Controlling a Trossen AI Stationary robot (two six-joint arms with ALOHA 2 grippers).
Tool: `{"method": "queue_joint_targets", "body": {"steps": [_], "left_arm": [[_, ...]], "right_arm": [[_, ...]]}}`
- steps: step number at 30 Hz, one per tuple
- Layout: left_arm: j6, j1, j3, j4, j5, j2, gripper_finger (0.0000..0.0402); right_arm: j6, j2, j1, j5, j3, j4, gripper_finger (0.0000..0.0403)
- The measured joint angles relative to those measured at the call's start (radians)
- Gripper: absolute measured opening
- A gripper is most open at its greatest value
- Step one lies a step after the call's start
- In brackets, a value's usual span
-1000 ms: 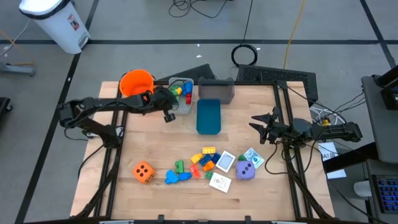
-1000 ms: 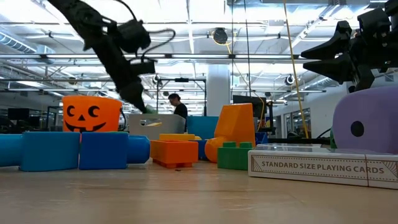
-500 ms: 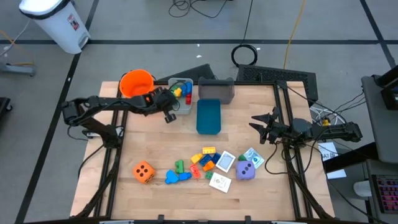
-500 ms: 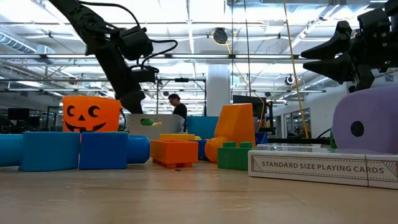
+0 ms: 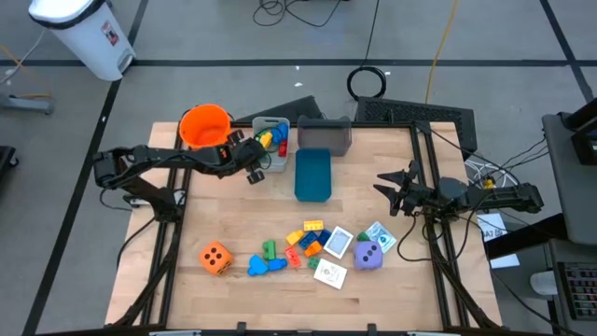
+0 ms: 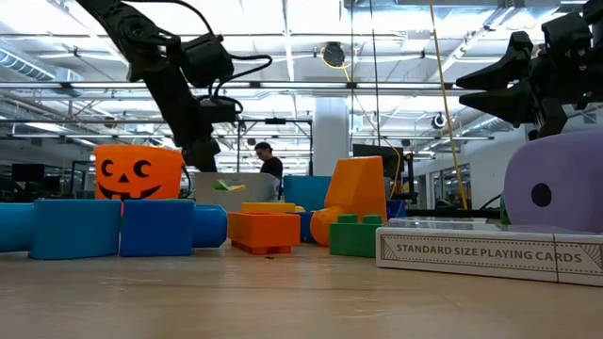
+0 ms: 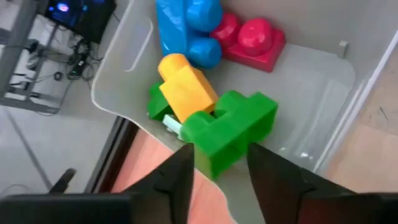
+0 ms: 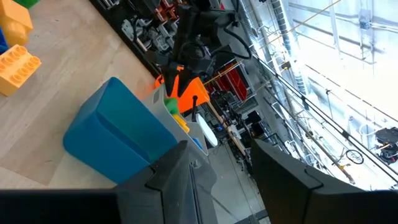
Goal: Pick & Place Toys
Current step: Put the green 2 stud gamepiece into the white bin, then put the yellow 1 stud gamepiece into the white bin
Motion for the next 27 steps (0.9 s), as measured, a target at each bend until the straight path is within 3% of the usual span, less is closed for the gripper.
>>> {"method": "queue_joint_targets", "body": {"steps": [7,11,16,22,27], "left_arm": [[-0.135,-0.062,0.031,-0.013,-0.066,-0.048,0.0229],[-0.153,-0.120,0.070,-0.011,-0.044,-0.088,0.0262],[-0.193,-0.190,0.104,0.030,0.131,-0.114,0.0286],[-0.298,-0.270,0.105,0.084,0.440,-0.105,0.0290],[-0.370,-0.370,0.105,0.073,0.536,-0.057,0.0280]], "right_arm": [[0.000,0.000,0.000,0.000,0.000,0.000,0.0169],[0.000,0.000,0.000,0.000,0.000,0.000,0.0169],[0.000,0.000,0.000,0.000,0.000,-0.005,0.0169],[0.000,0.000,0.000,0.000,0.000,-0.003,0.0169],[0.000,0.001,0.000,0.000,0.000,-0.007,0.0169]]}}
